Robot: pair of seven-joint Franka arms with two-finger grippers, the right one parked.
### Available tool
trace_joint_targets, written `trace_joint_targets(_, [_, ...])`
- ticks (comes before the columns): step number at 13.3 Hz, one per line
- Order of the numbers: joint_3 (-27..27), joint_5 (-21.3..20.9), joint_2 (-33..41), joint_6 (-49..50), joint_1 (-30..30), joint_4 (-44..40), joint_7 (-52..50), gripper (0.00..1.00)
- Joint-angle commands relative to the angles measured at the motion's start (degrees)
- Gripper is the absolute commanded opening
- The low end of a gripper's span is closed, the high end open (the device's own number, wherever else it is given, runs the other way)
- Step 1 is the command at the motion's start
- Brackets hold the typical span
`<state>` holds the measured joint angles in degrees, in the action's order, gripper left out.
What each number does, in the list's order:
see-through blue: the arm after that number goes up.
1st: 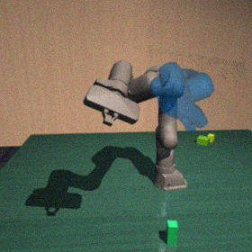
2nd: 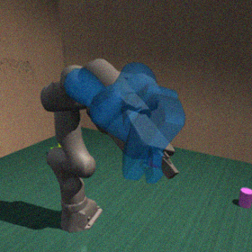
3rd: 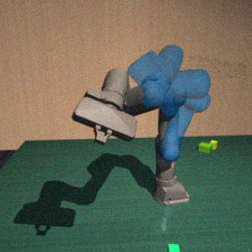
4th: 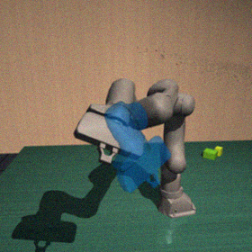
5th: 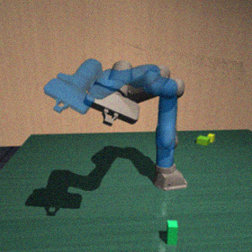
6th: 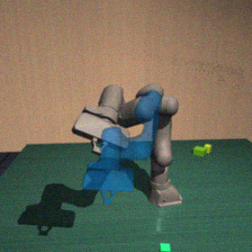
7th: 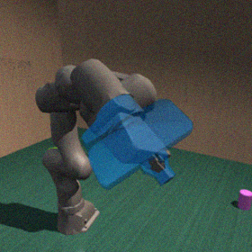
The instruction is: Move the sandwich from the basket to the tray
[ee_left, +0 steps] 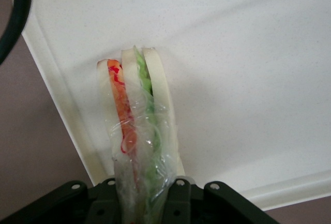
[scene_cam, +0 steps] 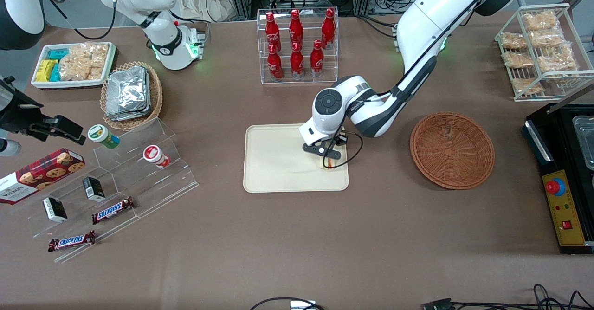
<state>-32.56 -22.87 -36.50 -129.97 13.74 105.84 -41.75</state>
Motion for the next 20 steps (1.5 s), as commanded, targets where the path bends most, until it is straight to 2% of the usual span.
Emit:
trace_joint_targets(1, [0.40, -1.30, -1.91, 0.41, 1.81, -3.01, -3.95, 1.00])
trace_joint_targets(8, [0.57, -0.51, 0.46, 2.69, 0.24, -5.29, -4.13, 1.00])
trace_joint_targets(11, [0.40, 0.28, 1.87, 9.53, -1.52, -10.11, -4.13, 1.00])
trace_joint_targets(13, [0.48, 2.39, 2.13, 15.41, -2.40, -15.46, -4.22, 1.00])
trace_joint_targets(16, [0.22, 4.58, 3.09, 22.02, -8.01, -21.37, -4.22, 1.00])
trace_joint_targets(18, [0.31, 7.57, 6.51, 23.26, -11.26, -22.17, -4.04, 1.00])
trace_joint_targets(20, [0.31, 8.20, 9.59, 25.89, -15.22, -22.17, -3.52, 1.00])
